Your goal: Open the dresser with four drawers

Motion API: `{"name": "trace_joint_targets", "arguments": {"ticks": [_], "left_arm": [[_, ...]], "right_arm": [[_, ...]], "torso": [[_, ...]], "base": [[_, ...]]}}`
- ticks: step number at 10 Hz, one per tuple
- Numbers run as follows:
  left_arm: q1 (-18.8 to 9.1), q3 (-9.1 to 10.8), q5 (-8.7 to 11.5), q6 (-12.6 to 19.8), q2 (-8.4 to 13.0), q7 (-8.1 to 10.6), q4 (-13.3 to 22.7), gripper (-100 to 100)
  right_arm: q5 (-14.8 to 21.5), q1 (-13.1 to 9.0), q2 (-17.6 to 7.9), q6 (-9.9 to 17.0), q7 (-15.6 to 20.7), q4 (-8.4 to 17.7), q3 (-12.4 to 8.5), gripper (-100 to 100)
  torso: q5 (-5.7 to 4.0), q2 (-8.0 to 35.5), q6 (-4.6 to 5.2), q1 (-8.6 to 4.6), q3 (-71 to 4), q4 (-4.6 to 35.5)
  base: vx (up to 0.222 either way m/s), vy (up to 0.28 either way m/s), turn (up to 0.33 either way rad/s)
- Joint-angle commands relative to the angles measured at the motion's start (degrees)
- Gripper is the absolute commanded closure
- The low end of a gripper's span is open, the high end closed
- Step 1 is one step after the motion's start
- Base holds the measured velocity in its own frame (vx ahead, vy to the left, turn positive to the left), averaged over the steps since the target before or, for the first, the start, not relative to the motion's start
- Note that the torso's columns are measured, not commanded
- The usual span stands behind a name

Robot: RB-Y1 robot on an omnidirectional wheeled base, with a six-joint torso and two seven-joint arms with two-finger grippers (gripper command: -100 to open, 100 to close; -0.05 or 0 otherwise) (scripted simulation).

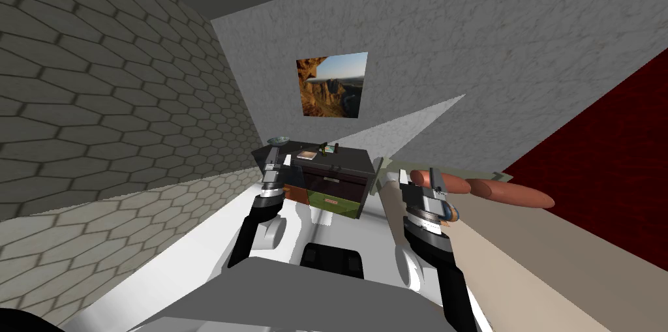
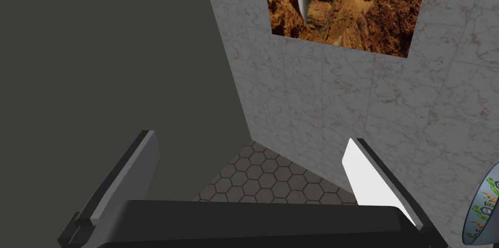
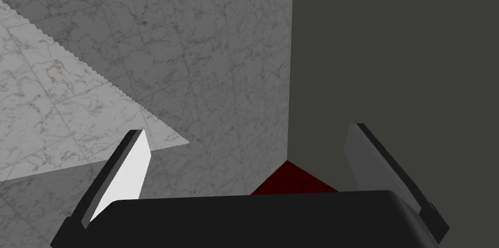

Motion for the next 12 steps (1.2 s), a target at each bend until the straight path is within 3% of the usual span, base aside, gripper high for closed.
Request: {"name": "trace_joint_targets", "arguments": {"ticks": [1,9,10,12], "left_arm": [[0.0,0.0,0.0,0.0,0.0,0.0,0.0,0],[0.0,0.0,0.0,0.0,0.0,0.0,0.0,0],[-0.1,-0.01,0.0,-0.1,1.8,-0.02,0.5,-100],[-0.4,-0.04,-0.1,-0.2,4.5,-0.05,1.6,-100]], "right_arm": [[0.0,0.0,0.0,0.0,0.0,0.0,0.0,0],[0.0,0.0,0.0,0.0,0.0,0.0,0.0,0],[0.0,0.0,0.0,0.0,0.0,0.0,0.0,0],[0.0,0.0,0.0,0.0,0.0,0.0,0.0,0]], "torso": [[0.0,2.3,0.0,0.0,-4.7,2.3],[0.0,35.4,0.0,0.0,-70.7,35.4],[0.0,39.6,0.0,0.0,-79.2,39.6],[0.01,42.1,0.0,0.01,-84.3,42.0]], "base": [[0.0,0.0,0.0],[0.0,0.0,0.0],[0.009,-0.002,-0.006],[0.014,-0.004,-0.009]]}}
